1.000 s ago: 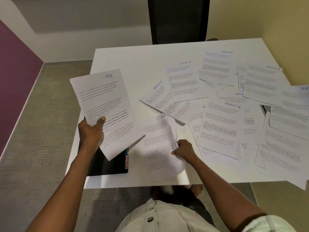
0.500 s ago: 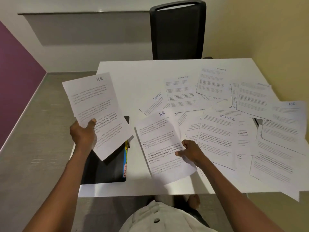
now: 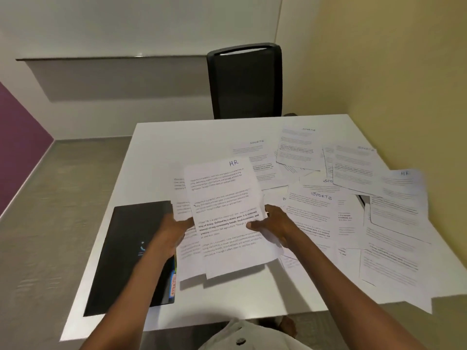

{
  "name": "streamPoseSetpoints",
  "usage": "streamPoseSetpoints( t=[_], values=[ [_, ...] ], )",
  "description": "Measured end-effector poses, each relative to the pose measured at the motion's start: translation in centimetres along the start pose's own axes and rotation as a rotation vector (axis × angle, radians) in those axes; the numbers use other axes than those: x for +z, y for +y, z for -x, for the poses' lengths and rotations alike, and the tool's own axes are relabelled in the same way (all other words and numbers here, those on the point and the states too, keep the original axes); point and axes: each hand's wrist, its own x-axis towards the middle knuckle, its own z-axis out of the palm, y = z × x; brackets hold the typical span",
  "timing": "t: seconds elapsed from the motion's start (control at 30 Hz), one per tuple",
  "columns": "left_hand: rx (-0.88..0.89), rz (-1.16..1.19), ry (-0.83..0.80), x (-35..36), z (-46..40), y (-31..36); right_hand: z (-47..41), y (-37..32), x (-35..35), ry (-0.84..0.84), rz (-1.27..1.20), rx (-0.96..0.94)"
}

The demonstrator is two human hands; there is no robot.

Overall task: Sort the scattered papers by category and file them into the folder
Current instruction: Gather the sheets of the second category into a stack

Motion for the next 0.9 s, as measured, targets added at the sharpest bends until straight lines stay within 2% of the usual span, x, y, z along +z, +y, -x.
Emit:
streamPoseSetpoints(
  t=[0.07, 0.2, 0.37, 0.43, 0.53, 0.63, 0.77, 0.9],
  values=[
    [-0.046, -0.023, -0.047, 1.2, 0.3, -0.1, 0.1, 0.0, 0.1, 0.044, 0.125, 0.012],
    [-0.101, -0.063, -0.112, 2.4, 0.3, -0.6, 0.2, -0.3, -0.6, 0.008, -0.132, -0.004],
    [-0.195, 0.261, -0.046, 4.9, 0.7, -0.6, 0.3, 0.0, 1.1, 0.196, -0.121, -0.112],
    [-0.087, 0.227, -0.029, 5.4, 0.9, -0.1, 0.2, 0.2, 2.0, 0.284, -0.020, -0.190],
    [0.231, 0.039, 0.050, 5.4, 1.4, 0.8, 0.4, -0.4, 2.3, 0.344, -0.053, -0.294],
    [0.372, 0.012, 0.144, 5.3, 1.8, 1.5, 0.4, -0.4, 2.5, 0.348, -0.097, -0.383],
    [0.350, 0.012, 0.204, 5.3, 2.2, -0.4, 0.0, 2.2, 3.5, 0.286, -0.116, -0.377],
    [0.193, -0.046, 0.252, 5.1, 2.7, -5.3, -0.5, 6.7, 5.4, 0.229, -0.090, -0.261]
  ],
)
